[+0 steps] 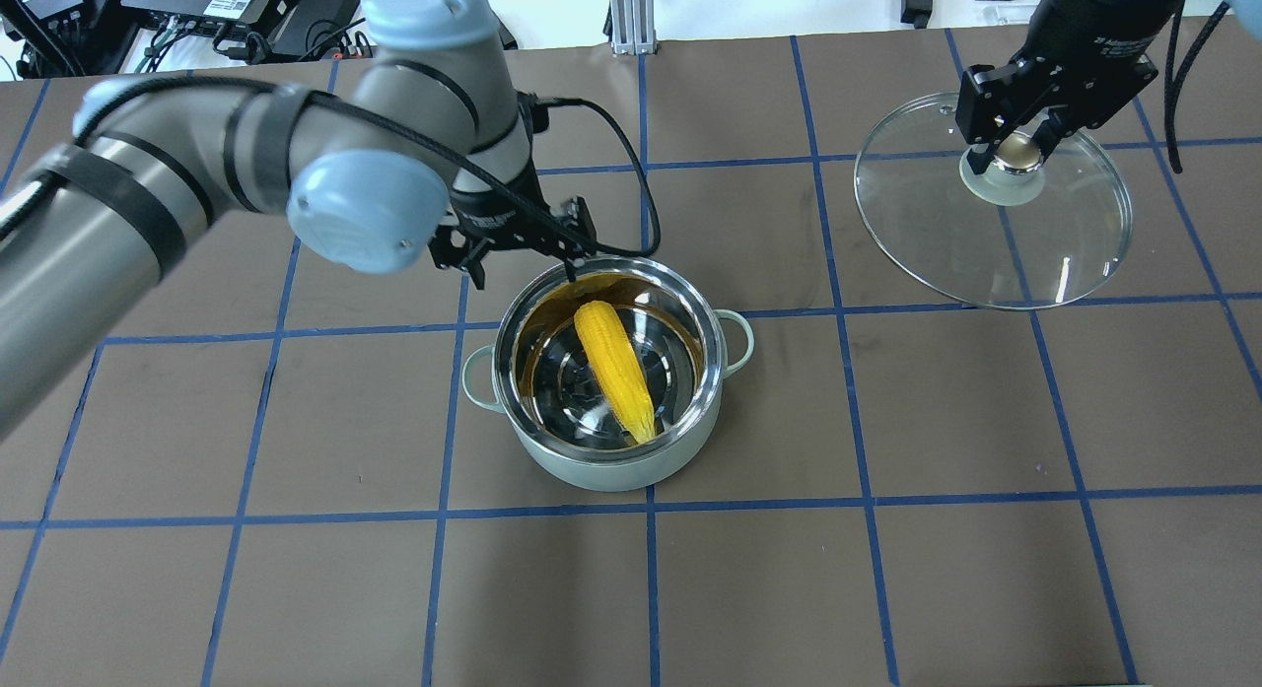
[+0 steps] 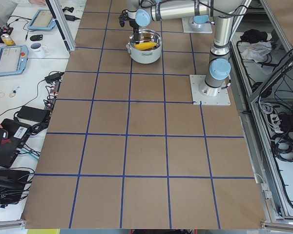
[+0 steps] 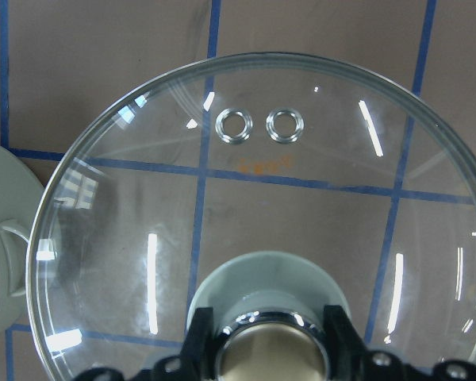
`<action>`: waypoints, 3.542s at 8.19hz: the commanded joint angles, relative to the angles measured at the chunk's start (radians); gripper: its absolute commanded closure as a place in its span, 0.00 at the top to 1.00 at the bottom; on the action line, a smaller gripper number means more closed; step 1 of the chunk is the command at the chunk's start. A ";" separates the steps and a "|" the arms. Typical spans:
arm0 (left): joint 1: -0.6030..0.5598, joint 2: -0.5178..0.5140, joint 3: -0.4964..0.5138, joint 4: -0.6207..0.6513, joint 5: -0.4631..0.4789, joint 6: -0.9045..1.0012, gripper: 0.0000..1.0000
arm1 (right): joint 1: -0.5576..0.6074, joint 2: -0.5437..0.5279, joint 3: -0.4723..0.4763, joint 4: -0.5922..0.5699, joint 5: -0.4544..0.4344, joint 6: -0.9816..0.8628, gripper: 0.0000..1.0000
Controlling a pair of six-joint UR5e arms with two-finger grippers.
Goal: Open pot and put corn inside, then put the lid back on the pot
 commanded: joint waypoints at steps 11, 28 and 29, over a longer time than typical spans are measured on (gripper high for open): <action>0.278 0.119 0.241 -0.211 0.049 0.298 1.00 | 0.600 0.172 0.017 -0.258 0.060 0.757 0.00; 0.277 0.123 0.207 -0.218 0.049 0.297 1.00 | 0.616 0.187 0.113 -0.325 0.087 0.798 0.00; 0.277 0.121 0.207 -0.218 0.049 0.297 1.00 | 0.614 0.189 0.113 -0.325 0.086 0.792 0.00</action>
